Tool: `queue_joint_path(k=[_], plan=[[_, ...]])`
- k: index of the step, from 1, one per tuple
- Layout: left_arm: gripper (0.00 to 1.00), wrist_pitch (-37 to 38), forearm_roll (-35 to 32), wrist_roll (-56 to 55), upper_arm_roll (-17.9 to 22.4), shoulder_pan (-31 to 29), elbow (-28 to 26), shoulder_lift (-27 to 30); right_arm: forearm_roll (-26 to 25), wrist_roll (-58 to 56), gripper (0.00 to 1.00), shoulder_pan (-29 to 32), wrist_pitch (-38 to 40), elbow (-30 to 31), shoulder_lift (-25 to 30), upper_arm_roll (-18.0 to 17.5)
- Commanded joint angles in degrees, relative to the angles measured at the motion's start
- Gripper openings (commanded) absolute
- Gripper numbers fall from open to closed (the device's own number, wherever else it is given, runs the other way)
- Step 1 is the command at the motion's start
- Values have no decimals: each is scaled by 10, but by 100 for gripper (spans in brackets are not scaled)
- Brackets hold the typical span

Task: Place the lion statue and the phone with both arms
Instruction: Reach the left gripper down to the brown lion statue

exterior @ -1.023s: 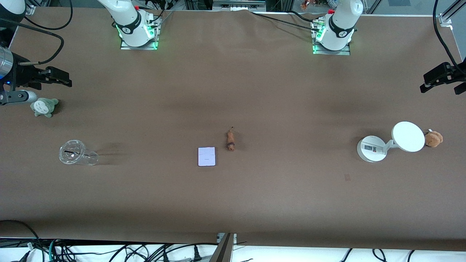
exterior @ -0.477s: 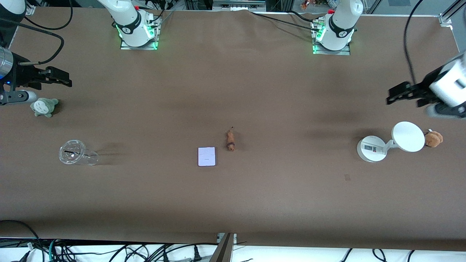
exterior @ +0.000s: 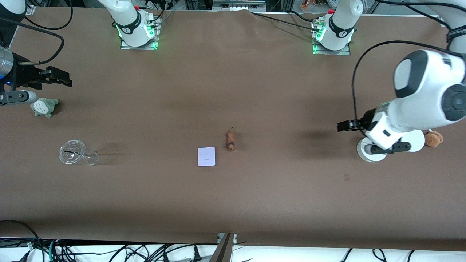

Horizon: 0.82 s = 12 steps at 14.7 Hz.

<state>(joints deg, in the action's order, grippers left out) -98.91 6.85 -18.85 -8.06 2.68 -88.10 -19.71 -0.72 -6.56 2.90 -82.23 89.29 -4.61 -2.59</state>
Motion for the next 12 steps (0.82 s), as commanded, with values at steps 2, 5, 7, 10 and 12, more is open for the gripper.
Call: queue_joint_path(k=[2, 5, 7, 10, 12], plan=[[100, -38, 7, -127, -2, 69, 19, -13, -3, 3, 100, 5, 2, -1, 3, -7], [100, -87, 7, -183, -2, 104, 20, -46, -3, 4, 100, 4, 3, -1, 3, -7], [100, -120, 8, -210, -2, 125, 21, -67, -3, 4, 100, 5, 3, -1, 3, -7], [100, -184, 6, -260, -1, 160, 22, -100, -3, 2, 100, 5, 2, -1, 3, -7], [100, -208, 3, -275, -1, 180, 56, -137, -3, 2, 100, 5, 2, -1, 3, -7]])
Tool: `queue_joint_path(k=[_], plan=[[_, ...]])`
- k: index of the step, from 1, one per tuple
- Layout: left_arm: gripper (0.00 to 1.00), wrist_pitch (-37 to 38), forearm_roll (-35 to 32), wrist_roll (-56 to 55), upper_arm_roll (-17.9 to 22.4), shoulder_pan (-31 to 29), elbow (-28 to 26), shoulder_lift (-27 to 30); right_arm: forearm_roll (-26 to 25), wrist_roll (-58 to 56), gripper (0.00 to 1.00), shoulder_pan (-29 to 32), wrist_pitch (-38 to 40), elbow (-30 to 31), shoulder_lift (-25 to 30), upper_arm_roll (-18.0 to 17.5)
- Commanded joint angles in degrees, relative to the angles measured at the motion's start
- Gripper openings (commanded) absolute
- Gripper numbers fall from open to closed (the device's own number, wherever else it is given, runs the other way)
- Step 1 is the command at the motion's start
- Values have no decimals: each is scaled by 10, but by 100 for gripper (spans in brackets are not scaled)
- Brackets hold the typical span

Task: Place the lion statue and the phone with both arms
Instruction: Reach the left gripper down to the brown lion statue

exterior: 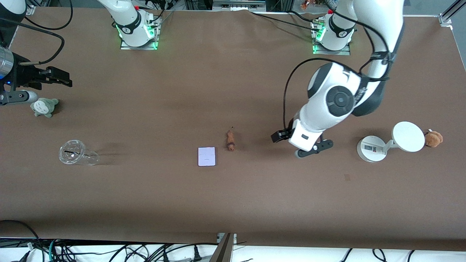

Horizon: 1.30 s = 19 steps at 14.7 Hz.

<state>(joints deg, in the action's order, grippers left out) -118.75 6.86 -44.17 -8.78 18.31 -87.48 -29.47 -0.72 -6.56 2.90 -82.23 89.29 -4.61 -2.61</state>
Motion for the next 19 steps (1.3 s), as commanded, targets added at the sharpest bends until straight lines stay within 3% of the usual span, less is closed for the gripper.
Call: queue_joint_path(k=[1, 4, 8, 19], plan=[[100, -10, 1, -23, 7, 39, 81, -68, -3, 2, 100, 5, 2, -1, 3, -6], [100, -17, -3, -70, 17, 82, 176, -150, -3, 2, 100, 5, 3, -1, 3, -6], [100, -57, -34, -80, 61, 147, 184, -175, -2, 3, 100, 5, 4, -1, 3, -6], [100, -154, -36, -110, 67, 190, 183, -227, -2, 2, 100, 5, 4, -1, 3, -6]])
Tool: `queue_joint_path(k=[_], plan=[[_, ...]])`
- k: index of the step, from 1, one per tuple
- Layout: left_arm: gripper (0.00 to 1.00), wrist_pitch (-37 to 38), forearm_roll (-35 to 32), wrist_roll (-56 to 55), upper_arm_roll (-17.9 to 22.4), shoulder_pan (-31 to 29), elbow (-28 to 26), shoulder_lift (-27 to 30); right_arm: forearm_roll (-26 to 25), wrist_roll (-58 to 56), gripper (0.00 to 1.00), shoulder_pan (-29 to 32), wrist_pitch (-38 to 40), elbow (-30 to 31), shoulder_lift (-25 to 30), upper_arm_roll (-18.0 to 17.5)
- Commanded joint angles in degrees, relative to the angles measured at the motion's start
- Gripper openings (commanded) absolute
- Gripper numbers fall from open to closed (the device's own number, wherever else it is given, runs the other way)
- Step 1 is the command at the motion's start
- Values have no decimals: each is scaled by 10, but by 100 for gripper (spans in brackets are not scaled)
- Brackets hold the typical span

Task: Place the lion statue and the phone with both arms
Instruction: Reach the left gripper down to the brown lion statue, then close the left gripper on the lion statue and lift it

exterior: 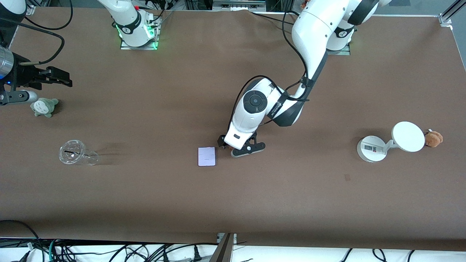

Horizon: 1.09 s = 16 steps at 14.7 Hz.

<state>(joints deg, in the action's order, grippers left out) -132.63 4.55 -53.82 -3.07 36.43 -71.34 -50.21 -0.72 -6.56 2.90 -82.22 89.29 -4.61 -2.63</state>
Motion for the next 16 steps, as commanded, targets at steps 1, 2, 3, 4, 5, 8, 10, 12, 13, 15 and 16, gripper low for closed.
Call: queue_joint_path(k=[1, 2, 3, 4, 5, 8, 10, 12, 13, 15, 16], plan=[[100, -18, -16, -14, 10, 14, 23, -27, -2, 1, 100, 5, 4, -1, 3, -6], [100, -21, -26, -14, 12, 20, 23, -34, -2, -1, 100, 5, 3, -1, 2, -5], [100, -23, -34, -14, 17, 27, 23, -38, -2, -1, 100, 5, 2, -1, 2, -5], [100, -25, -36, -14, 21, 35, 23, -42, -2, 1, 100, 5, 3, -1, 2, -5], [100, -25, -36, -14, 28, 36, 23, -45, -2, 3, 100, 4, 4, -1, 2, -6], [100, -26, -36, -14, 37, 47, 23, -52, -2, 3, 100, 5, 5, -1, 2, -6], [100, -26, -36, -13, 37, 50, 23, -57, -2, 4, 100, 5, 6, -1, 2, -6], [39, -26, -36, -6, 37, 49, 23, -57, -2, 4, 100, 5, 5, -1, 2, -6], [15, -26, -36, -1, 36, 49, 23, -57, -2, 4, 100, 4, 5, -1, 2, -6], [0, -26, -35, 24, 36, 48, 23, -57, -2, 4, 100, 4, 6, -1, 2, -6], [0, -26, -35, 28, 36, 47, 23, -56, -2, 4, 100, 4, 6, -1, 3, -6]])
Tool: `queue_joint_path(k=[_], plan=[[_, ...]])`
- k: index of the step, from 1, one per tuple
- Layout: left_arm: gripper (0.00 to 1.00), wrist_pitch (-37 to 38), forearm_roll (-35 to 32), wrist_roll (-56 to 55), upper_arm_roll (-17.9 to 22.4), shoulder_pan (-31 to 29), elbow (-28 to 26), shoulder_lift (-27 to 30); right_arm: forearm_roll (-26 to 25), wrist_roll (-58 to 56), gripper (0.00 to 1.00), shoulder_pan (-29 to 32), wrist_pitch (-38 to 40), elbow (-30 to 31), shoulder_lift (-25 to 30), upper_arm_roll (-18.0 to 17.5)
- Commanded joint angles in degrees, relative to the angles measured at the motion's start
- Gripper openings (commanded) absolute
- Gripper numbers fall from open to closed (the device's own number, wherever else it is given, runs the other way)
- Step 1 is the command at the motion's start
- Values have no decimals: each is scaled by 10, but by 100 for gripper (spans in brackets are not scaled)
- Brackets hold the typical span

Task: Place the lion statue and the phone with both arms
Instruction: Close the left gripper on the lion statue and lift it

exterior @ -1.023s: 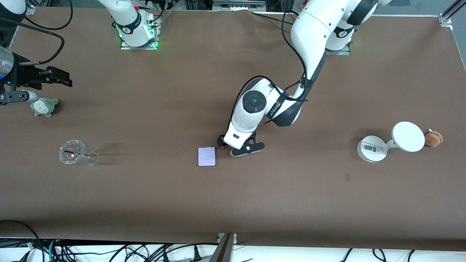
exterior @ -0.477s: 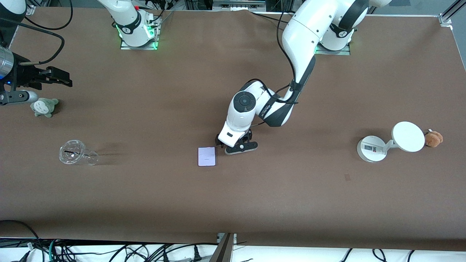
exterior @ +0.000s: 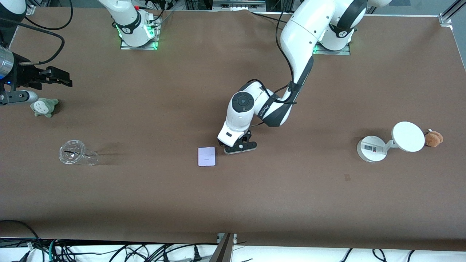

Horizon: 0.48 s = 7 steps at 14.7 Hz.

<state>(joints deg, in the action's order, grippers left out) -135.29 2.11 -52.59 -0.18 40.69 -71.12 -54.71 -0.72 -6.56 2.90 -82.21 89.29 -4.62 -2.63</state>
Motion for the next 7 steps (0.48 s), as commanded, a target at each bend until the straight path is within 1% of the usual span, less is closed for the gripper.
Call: queue_joint_path(k=[1, 6, 7], plan=[[0, 1, -11, 16, 7, 5, 21, -11, -2, 5, 100, 4, 6, -1, 3, -6], [0, 6, -13, 35, 8, -10, 19, 2, 0, 5, 100, 4, 6, -1, 3, -7], [0, 6, -13, 47, 8, -23, 16, 3, 0, 5, 100, 4, 6, -2, 3, -7]])
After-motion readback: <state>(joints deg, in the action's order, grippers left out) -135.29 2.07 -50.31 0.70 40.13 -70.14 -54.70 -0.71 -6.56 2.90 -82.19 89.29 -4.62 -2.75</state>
